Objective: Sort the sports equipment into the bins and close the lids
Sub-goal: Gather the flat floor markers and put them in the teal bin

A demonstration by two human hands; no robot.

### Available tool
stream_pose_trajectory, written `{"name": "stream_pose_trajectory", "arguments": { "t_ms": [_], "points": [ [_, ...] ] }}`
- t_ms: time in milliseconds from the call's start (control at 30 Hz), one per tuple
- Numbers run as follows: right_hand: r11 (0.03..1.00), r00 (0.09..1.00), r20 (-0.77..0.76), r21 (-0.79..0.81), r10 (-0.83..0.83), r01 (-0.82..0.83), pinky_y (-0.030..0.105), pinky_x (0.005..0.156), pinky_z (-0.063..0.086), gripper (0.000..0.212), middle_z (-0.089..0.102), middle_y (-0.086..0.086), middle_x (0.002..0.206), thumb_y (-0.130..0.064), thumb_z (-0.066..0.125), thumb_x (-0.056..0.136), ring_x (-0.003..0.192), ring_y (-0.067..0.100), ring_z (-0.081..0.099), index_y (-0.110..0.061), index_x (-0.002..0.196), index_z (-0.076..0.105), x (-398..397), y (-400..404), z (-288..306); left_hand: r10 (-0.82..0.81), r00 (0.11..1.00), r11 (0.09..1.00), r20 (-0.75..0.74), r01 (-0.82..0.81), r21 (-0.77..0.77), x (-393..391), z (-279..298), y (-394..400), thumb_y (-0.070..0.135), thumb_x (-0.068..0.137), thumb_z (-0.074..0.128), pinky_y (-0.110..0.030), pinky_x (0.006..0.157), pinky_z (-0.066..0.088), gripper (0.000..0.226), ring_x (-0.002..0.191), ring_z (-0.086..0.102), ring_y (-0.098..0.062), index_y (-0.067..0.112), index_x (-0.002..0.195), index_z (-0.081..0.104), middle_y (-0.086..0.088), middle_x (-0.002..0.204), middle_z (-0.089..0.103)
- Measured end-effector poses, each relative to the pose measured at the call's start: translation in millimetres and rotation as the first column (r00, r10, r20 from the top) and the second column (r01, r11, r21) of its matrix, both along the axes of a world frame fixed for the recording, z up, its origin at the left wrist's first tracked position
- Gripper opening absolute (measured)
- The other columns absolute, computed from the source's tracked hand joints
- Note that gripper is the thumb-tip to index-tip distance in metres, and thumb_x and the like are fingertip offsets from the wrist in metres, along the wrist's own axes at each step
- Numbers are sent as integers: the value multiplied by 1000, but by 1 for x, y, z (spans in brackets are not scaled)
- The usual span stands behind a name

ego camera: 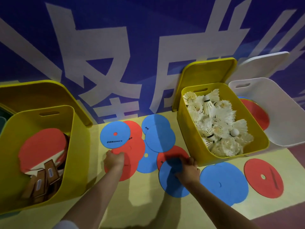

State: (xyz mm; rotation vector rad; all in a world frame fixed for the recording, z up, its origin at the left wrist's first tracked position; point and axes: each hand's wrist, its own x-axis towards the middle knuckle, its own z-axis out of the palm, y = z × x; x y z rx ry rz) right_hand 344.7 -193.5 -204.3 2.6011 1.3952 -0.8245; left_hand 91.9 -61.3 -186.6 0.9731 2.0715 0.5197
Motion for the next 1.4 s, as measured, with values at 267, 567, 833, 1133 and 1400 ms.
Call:
{"name": "stream_pose_trajectory", "arguments": {
  "t_ms": [267,567,833,1133,1400],
  "points": [
    [1000,999,30,9,-30,30,37,90,42,86,23,15,142,-49,65,79,126,38,35,-22,145,17,-1,1,0,115,955,993,275,-111,-31,6,-2,22,4,80,61,-34,65,50,31,76,59,-29,11,109,57,-8,100,65],
    [1000,991,-131,-9,-23,22,32,70,50,47,69,7,105,-35,72,73,91,25,64,-20,114,55,6,1,20,-81,968,996,238,74,41,-21,-3,-14,9,78,49,-40,84,53,37,94,64,-30,21,110,65,-4,102,70],
    [941,914,-403,326,57,86,31,86,48,50,59,4,124,-12,61,82,115,28,55,-22,130,51,-22,4,58,-188,949,972,252,143,189,-65,26,-26,23,75,53,-43,89,52,45,100,61,-25,55,105,56,5,109,66],
    [635,743,-669,583,22,507,43,94,50,43,56,-2,128,-23,65,86,114,20,55,-30,126,52,-105,40,136,-355,863,851,359,139,506,-105,141,-23,-5,90,44,-21,78,41,44,104,52,-14,14,130,52,1,118,55],
    [486,652,-755,598,74,637,43,89,53,35,56,-2,123,-19,64,87,107,18,59,-35,117,57,-208,57,189,-352,829,783,435,7,621,-205,196,-15,1,89,47,-32,86,45,43,105,55,-18,24,123,57,0,118,60]
  ]
}}
